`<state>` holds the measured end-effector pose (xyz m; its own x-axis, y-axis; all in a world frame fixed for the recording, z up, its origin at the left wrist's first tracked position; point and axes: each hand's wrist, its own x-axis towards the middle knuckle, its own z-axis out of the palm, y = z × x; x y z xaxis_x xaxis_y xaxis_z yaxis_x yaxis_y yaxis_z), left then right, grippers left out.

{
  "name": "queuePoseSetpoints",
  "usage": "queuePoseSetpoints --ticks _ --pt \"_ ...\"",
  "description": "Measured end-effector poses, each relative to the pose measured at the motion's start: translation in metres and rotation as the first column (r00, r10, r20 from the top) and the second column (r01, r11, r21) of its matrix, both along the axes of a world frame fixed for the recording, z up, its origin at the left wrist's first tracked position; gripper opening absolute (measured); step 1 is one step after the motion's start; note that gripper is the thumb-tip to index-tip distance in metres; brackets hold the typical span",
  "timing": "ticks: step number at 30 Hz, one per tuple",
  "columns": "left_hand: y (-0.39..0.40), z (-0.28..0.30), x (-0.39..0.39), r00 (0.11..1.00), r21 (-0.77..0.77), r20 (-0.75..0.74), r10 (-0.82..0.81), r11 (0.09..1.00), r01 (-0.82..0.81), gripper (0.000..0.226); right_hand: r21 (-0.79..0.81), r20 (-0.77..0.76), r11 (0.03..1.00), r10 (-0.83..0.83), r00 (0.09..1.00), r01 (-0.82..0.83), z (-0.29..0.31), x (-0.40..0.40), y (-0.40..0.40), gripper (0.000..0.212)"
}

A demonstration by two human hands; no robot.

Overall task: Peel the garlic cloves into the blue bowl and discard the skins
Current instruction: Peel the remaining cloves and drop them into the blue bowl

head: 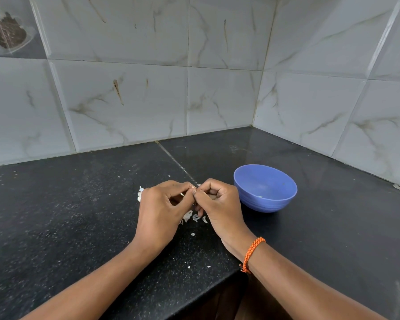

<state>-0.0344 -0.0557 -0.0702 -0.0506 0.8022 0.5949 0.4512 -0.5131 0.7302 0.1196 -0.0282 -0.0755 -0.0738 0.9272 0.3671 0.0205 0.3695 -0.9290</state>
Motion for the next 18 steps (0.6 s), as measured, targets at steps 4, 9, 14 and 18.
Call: queuePoseSetpoints --ticks 4,9,14,18 --pt "0.0001 0.0001 0.0004 0.998 -0.035 0.056 -0.038 0.999 0.04 0.027 -0.006 -0.025 1.0 0.006 1.0 -0.006 0.001 -0.0007 -0.002 0.015" --pt "-0.0007 0.0007 0.0019 0.991 -0.062 0.118 -0.062 0.996 0.069 0.027 0.001 -0.022 1.0 -0.004 1.0 0.004 0.0015 -0.001 -0.0027 0.016" --pt "-0.0004 0.0021 0.0034 0.983 -0.08 0.164 -0.083 0.992 0.097 0.029 0.011 -0.022 1.0 -0.018 1.0 0.018 0.0012 -0.0012 -0.0032 0.017" --pt "-0.0009 0.003 0.0036 0.97 -0.113 0.22 -0.108 0.984 0.135 0.029 0.022 -0.037 1.0 -0.014 0.999 0.015 -0.0001 -0.0015 -0.0031 0.021"
